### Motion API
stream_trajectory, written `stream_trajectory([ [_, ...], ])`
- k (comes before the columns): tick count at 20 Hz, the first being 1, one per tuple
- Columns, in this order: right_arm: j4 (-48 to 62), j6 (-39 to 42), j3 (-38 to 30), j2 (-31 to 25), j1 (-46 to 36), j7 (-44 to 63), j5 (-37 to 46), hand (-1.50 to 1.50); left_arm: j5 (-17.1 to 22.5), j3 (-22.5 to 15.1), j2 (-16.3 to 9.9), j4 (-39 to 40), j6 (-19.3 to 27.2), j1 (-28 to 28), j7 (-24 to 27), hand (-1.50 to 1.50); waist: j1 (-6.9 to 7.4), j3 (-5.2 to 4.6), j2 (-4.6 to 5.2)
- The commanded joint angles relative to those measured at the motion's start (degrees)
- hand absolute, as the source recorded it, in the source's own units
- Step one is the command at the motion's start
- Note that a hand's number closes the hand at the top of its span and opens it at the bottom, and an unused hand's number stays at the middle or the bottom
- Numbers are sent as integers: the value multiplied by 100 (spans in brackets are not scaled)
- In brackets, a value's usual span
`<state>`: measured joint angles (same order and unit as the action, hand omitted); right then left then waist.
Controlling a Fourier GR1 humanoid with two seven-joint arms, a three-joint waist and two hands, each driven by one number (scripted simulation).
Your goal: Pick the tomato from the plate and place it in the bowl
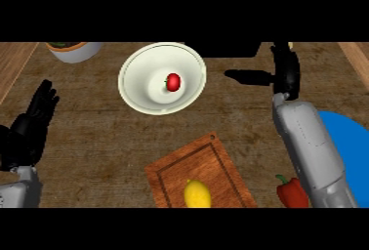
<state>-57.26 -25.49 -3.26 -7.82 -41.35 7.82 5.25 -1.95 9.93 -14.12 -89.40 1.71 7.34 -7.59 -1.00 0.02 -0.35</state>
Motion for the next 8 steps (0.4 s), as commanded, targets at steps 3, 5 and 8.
stream_trajectory([
  [3, -1791, 1016, -135, -406, 1410, 123, -743, -150, 39, 81, -28, 74, -112, -129, 238, 0, -10, -3, -2],
  [5, -1981, 1280, -322, -600, 1580, -86, -941, -150, 108, 38, -60, -201, -142, 98, -265, 0, 47, 0, 16],
  [8, -2941, 985, 13, -296, 2039, 308, -727, -150, -69, -49, 88, -30, -58, -23, -12, 0, 71, -3, 20],
])
